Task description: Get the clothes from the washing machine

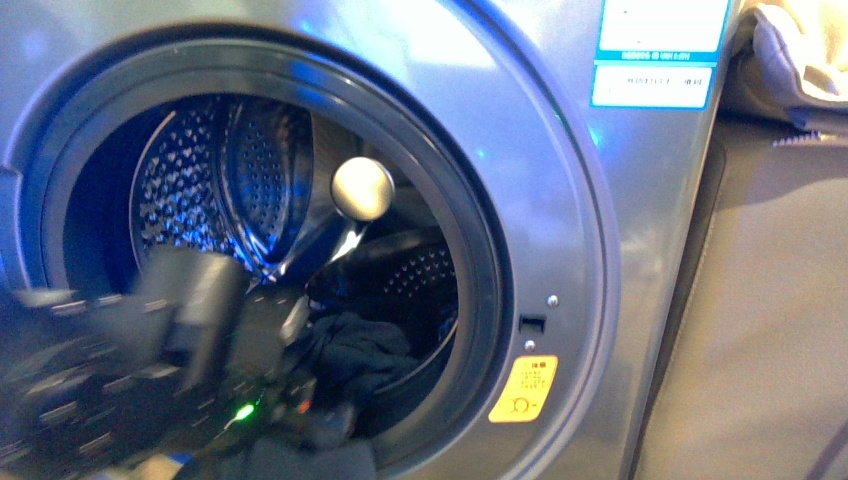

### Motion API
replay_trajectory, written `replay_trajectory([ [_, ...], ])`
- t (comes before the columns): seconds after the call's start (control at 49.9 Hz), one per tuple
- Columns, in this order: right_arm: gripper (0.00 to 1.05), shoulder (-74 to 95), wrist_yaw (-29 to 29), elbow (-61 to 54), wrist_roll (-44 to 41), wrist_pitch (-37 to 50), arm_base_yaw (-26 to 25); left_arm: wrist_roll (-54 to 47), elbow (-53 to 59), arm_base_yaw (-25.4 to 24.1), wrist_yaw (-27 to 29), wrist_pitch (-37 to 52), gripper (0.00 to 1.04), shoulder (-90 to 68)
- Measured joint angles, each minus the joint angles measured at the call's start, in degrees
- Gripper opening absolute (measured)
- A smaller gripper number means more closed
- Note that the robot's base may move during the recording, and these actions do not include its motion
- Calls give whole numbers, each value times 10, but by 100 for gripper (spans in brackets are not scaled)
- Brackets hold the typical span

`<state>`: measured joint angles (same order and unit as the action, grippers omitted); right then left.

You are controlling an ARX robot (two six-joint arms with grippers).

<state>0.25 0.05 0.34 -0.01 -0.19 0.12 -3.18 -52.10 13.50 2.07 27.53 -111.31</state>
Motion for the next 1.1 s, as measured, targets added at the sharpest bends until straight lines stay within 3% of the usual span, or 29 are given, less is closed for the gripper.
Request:
replay_trajectory([
  [0.501,97,0,0,0,0,0,0,-15,123,-2,-57,-8,13,224],
  [1.102,97,0,0,0,0,0,0,-38,131,30,-98,-119,13,499],
])
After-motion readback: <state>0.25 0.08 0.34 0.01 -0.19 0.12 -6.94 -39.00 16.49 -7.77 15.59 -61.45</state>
